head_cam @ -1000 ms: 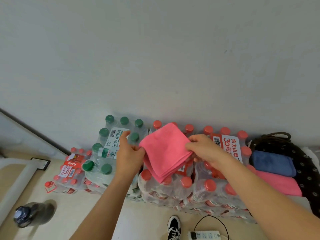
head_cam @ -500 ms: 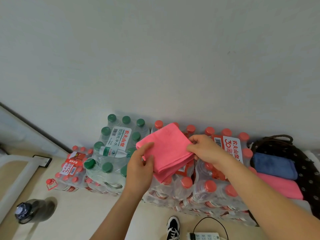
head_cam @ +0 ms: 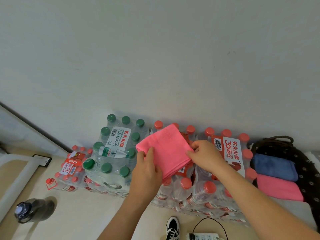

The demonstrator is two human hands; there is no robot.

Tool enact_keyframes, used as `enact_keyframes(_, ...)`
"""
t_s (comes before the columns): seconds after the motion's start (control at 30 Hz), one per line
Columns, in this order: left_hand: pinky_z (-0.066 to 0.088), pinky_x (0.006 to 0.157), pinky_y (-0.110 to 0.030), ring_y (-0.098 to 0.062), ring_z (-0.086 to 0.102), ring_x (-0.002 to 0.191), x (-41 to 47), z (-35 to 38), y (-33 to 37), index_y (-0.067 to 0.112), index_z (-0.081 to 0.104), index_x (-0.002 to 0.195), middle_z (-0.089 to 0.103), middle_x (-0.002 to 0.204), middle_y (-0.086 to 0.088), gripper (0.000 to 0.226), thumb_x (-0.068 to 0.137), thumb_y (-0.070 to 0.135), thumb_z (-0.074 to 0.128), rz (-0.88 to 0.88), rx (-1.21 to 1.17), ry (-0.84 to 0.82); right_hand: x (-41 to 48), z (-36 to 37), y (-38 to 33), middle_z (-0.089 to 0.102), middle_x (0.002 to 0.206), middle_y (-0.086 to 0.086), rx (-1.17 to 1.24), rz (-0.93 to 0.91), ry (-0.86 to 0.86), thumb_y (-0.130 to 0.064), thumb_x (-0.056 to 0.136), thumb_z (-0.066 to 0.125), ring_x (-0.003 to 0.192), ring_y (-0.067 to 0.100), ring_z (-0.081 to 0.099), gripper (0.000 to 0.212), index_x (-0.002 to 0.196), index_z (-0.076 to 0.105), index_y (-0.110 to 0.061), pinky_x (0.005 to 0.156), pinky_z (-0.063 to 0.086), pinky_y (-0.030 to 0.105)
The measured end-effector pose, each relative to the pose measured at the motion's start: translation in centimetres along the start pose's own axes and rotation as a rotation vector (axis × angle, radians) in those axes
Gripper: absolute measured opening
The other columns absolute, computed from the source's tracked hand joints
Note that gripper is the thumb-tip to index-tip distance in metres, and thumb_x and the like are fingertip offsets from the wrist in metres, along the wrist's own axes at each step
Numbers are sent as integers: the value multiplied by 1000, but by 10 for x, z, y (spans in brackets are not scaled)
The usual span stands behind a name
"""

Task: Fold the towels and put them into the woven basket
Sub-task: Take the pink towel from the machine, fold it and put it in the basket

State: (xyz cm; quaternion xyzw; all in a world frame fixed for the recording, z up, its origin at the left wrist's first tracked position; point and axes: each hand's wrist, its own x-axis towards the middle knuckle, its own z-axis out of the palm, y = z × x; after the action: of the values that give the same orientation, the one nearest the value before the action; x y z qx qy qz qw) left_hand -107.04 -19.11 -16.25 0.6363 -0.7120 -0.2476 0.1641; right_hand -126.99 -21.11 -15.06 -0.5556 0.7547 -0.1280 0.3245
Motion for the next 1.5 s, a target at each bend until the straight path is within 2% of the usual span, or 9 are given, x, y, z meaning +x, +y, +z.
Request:
enact_keyframes(0.17, 46, 63, -36, -26, 47, 80, 2, -8, -4, 21, 44, 130, 41, 99, -4, 60, 73, 16, 59, 58, 195, 142, -6, 2, -1, 50, 118, 2, -178, -155, 160, -23, 83, 65, 103, 21, 53, 42, 119, 45, -23, 82, 49, 34)
enact_keyframes(0.27, 47, 89, -45, -33, 53, 111, 9, -1, -5, 14, 51, 133, 53, 129, -13, 53, 80, 23, 50, 368, 350, 133, -6, 10, -11, 35, 146, 11, -361, -442, 244, -1, 77, 61, 133, 29, 38, 69, 140, 37, -16, 104, 42, 41)
enact_keyframes(0.47, 25, 113, -55, -21, 14, 147, 15, 24, -22, 19, 23, 152, 19, 159, -3, 60, 98, 48, 25, 394, 474, -110, -7, 50, -2, 30, 155, 7, -478, -513, 96, -35, 98, 26, 145, 21, 24, 55, 146, 35, -8, 109, 36, 49)
enact_keyframes(0.67, 31, 109, -56, -20, 20, 146, 18, 22, -19, 26, 26, 151, 22, 158, 1, 61, 95, 51, 27, 368, 428, -122, -4, 49, 3, 27, 156, 8, -573, -474, 99, -47, 100, 16, 145, 21, 21, 63, 147, 31, -7, 110, 18, 40)
enact_keyframes(0.8, 34, 98, -45, -20, 25, 141, 33, 6, -10, 34, 28, 148, 17, 159, 6, 63, 89, 55, 31, 299, 419, -85, -5, 49, 4, -4, 160, 1, -512, -435, 48, -54, 94, 8, 148, 19, -3, 71, 153, 3, -15, 121, 5, 40)
enact_keyframes(0.93, 42, 84, -45, -27, 50, 120, 59, 5, -5, 25, 48, 138, 41, 149, 2, 50, 94, 44, 34, 388, 516, -24, -5, 47, 0, -15, 160, -2, -475, -404, 38, -55, 90, 3, 148, 17, -10, 73, 151, -12, -18, 115, -9, 33)
enact_keyframes(1.17, 20, 116, -51, -25, 7, 147, 73, 19, -18, 37, -2, 152, -4, 161, 9, 63, 92, 56, 5, 344, 475, -208, -7, 43, -6, -20, 159, 2, -446, -362, -3, -54, 88, 6, 147, 17, -13, 78, 150, -17, -13, 111, -14, 30)
enact_keyframes(1.37, 40, 99, -35, -22, 48, 124, 93, -11, -17, 34, 22, 147, 45, 142, -3, 76, 83, 49, 61, 5, -96, -294, -3, 31, -10, -15, 160, -5, -346, -329, -100, -54, 93, 30, 147, 13, -8, 80, 152, -11, -18, 117, -2, 33)
enact_keyframes(1.5, 45, 80, -29, -16, 58, 97, 105, -31, -18, 26, 51, 129, 61, 113, 1, 64, 71, 42, 75, -148, -43, -336, 12, 11, -15, 19, 156, -7, -259, -280, -74, -53, 90, 47, 141, 17, 23, 72, 150, 16, -28, 111, 25, 45)
